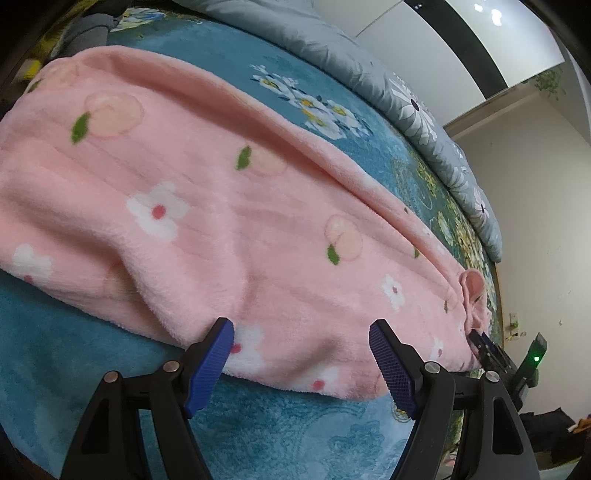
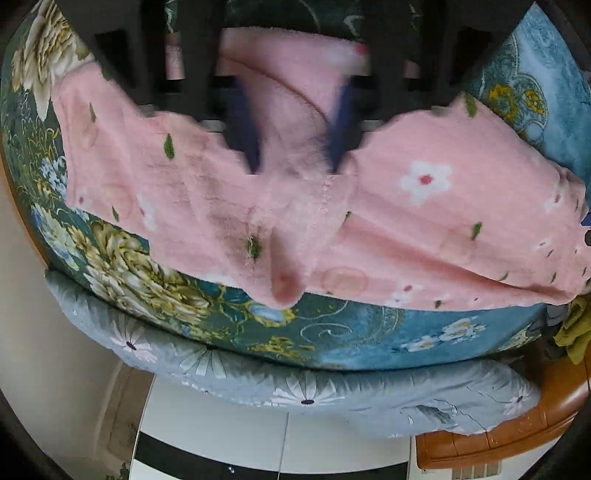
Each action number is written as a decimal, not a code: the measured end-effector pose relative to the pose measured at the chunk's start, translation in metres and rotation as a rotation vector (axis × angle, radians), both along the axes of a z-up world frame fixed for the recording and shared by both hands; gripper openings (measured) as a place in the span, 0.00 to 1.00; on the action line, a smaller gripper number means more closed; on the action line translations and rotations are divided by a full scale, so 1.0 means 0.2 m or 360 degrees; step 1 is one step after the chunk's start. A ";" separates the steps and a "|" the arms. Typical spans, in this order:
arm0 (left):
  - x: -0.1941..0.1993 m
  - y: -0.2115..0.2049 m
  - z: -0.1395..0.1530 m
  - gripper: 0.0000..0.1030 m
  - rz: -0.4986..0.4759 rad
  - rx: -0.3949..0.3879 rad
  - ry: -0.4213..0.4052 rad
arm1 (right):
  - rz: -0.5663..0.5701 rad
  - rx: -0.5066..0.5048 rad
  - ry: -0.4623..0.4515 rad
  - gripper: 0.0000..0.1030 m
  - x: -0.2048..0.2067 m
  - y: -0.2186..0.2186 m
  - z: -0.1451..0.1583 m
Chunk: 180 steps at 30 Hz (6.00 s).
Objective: Fold clothes
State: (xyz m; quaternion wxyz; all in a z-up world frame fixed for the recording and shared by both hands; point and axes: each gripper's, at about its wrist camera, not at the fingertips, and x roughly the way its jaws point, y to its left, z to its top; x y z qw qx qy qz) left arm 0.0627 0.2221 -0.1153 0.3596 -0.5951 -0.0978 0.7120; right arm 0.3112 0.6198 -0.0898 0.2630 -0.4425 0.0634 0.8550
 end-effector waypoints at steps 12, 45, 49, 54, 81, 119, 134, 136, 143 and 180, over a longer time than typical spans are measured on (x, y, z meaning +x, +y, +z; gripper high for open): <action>-0.02 -0.03 0.03 0.77 0.0023 0.0005 0.0036 | -0.0793 -0.0256 0.0801 0.11 0.74 0.58 0.36; -0.52 -0.74 0.08 0.77 0.0615 -0.0170 0.0332 | -0.0199 -0.0308 0.0392 0.51 0.00 0.11 0.26; -0.61 -0.77 0.10 0.77 0.0544 -0.0328 0.0478 | 0.0209 -0.0213 0.0124 0.51 -0.48 -0.12 0.17; -0.79 -0.69 0.05 0.77 0.0280 -0.0287 0.0412 | 0.0454 -0.0034 -0.0117 0.50 -0.89 -0.19 0.06; -0.96 -0.59 0.09 0.34 -0.0011 0.0166 0.0380 | 0.0650 0.0224 -0.0419 0.00 -1.07 -0.35 0.11; -0.93 -0.56 0.01 0.34 0.0010 0.0122 0.0332 | 0.1034 0.0128 -0.0616 0.14 -1.11 -0.43 -0.14; -0.93 -0.56 0.03 0.35 0.0019 0.0118 0.0371 | 0.0872 0.0134 -0.0591 0.01 -1.13 -0.39 -0.06; -0.94 -0.55 0.04 0.35 0.0030 0.0111 0.0378 | 0.0807 0.0190 -0.0520 0.01 -1.16 -0.33 0.03; -0.99 -0.51 0.02 0.34 0.0074 0.0042 0.0387 | 0.0669 0.0241 -0.0546 0.01 -1.31 -0.20 -0.05; -0.56 -1.01 -0.25 0.67 0.0625 0.0557 -0.0333 | 0.0436 -0.0798 0.0309 0.51 -0.52 -1.02 -0.13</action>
